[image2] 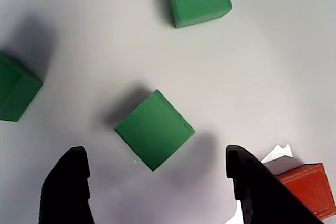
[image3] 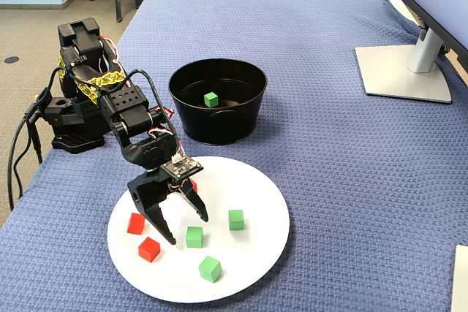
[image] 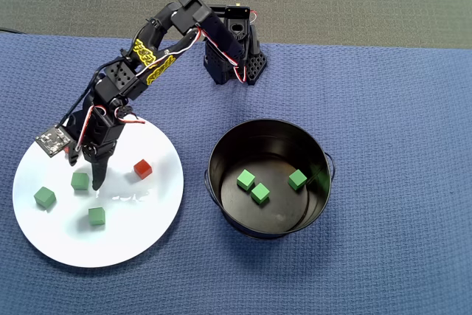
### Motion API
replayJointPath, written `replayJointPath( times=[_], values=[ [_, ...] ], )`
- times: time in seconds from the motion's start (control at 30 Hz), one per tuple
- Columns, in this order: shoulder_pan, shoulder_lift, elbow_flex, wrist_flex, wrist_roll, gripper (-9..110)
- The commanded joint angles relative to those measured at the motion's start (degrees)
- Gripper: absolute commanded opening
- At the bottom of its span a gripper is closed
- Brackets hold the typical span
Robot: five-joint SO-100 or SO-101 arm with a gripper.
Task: Pick up the green cubes from the white plate and place them in the black recipient
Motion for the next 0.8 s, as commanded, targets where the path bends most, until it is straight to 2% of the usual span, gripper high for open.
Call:
replayJointPath(
  times=[0.0,0.77],
  values=[
    [-0.7,0.4,-4.2,-2.1,2.3,28],
    [-1.8,-4.7,-9.7,-2.1,5.4,28]
  ],
)
